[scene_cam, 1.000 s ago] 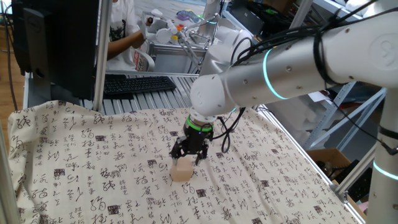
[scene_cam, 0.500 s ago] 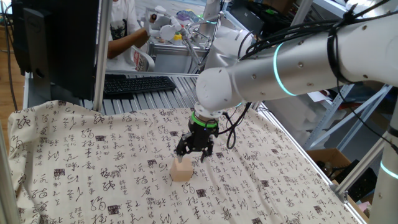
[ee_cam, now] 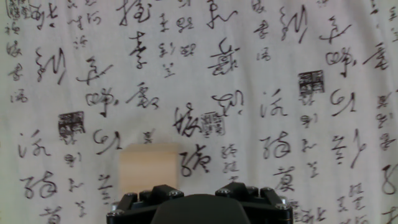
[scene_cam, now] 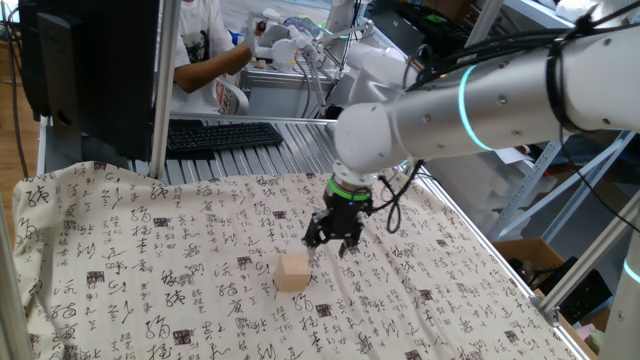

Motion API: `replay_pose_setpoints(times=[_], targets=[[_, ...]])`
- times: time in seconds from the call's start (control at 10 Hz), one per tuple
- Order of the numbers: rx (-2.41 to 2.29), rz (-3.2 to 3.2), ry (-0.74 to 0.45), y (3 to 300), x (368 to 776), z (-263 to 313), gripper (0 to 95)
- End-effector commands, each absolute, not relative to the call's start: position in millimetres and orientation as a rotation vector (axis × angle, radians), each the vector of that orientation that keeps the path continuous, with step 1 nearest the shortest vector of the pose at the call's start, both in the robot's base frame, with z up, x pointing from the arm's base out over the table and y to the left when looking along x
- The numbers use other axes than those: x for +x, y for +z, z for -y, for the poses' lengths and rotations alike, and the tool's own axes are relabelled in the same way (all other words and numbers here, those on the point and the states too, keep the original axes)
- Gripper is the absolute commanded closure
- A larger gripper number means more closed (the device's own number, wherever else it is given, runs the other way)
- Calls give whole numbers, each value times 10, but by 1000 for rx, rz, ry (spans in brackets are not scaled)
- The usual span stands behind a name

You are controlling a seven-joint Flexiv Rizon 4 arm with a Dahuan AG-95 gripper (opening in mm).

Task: Pick up the small block on the left and move it to the right

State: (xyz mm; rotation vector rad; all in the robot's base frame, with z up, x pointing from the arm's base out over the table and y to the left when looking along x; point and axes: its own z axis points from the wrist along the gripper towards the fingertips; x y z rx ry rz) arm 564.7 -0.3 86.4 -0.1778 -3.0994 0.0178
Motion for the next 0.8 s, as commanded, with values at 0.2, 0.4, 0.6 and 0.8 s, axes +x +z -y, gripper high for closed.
replay_pose_setpoints(times=[0.2, 0.4, 0.6, 0.8], targets=[[-140, 3106, 6, 865, 5641, 187, 950], [-132, 3091, 35, 867, 5646, 204, 950], [-124, 3098, 32, 864, 5648, 208, 950], [-119, 3097, 33, 847, 5663, 223, 950]])
